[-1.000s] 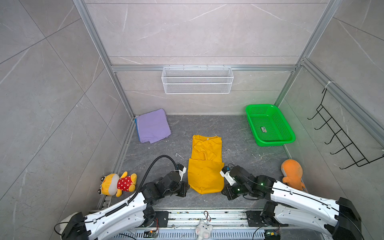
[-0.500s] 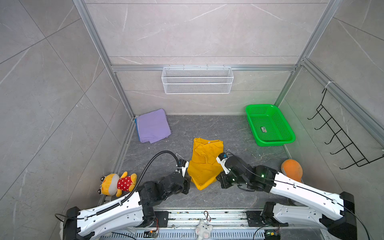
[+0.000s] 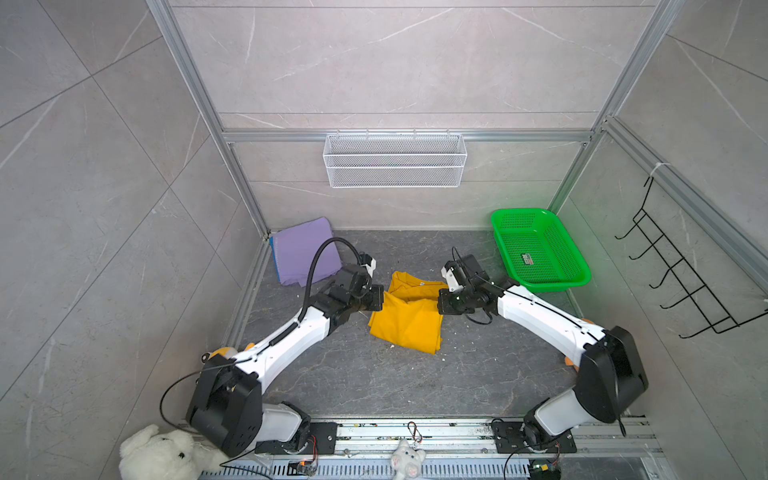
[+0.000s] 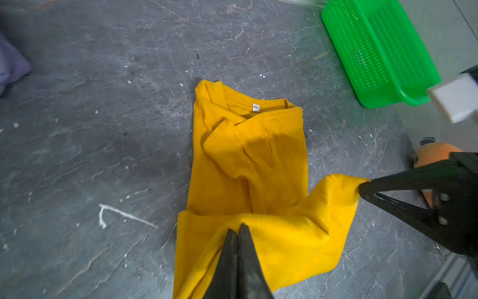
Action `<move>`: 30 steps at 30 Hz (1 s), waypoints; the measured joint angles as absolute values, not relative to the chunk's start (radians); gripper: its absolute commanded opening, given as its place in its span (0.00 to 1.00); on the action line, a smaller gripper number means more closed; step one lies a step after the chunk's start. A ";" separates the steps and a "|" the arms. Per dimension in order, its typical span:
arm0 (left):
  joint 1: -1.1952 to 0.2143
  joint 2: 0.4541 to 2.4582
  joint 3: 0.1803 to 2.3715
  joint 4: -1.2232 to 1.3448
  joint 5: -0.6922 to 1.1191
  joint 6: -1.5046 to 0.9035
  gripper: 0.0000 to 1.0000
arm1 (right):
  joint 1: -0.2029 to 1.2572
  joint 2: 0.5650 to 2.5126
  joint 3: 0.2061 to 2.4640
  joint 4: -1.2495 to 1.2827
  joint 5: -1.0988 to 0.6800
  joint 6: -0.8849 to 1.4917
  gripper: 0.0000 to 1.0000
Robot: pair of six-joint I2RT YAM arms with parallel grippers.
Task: Fold and stack t-shirts
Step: Fold the T-shirt at the center of the table.
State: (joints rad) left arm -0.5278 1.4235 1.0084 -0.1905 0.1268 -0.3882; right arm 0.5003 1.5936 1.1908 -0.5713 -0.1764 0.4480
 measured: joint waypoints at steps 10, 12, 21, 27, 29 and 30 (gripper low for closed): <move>-0.431 1.759 1.275 -0.156 0.309 -0.362 0.00 | 0.330 1.777 1.264 -0.467 -0.318 0.448 0.00; -0.424 1.808 1.335 -0.157 0.338 -0.361 0.00 | 0.309 1.801 1.293 -0.456 -0.337 0.447 0.00; -0.410 2.011 1.612 -0.197 0.442 -0.339 0.00 | 0.221 1.908 1.368 -0.423 -0.390 0.448 0.00; -0.405 2.128 1.692 -0.205 0.486 -0.338 0.00 | 0.207 1.949 1.358 -0.406 -0.393 0.451 0.00; -0.403 2.159 1.704 -0.205 0.498 -0.339 0.00 | 0.203 1.948 1.337 -0.389 -0.393 0.453 0.00; -0.403 2.173 1.708 -0.205 0.503 -0.339 0.00 | 0.199 1.948 1.325 -0.380 -0.390 0.456 0.00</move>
State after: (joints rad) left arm -0.4030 2.1727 1.7077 -0.2050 0.5034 -0.3393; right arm 0.1986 1.9484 1.3247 -0.3798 -0.3904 0.4564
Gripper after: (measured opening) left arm 0.041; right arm 0.050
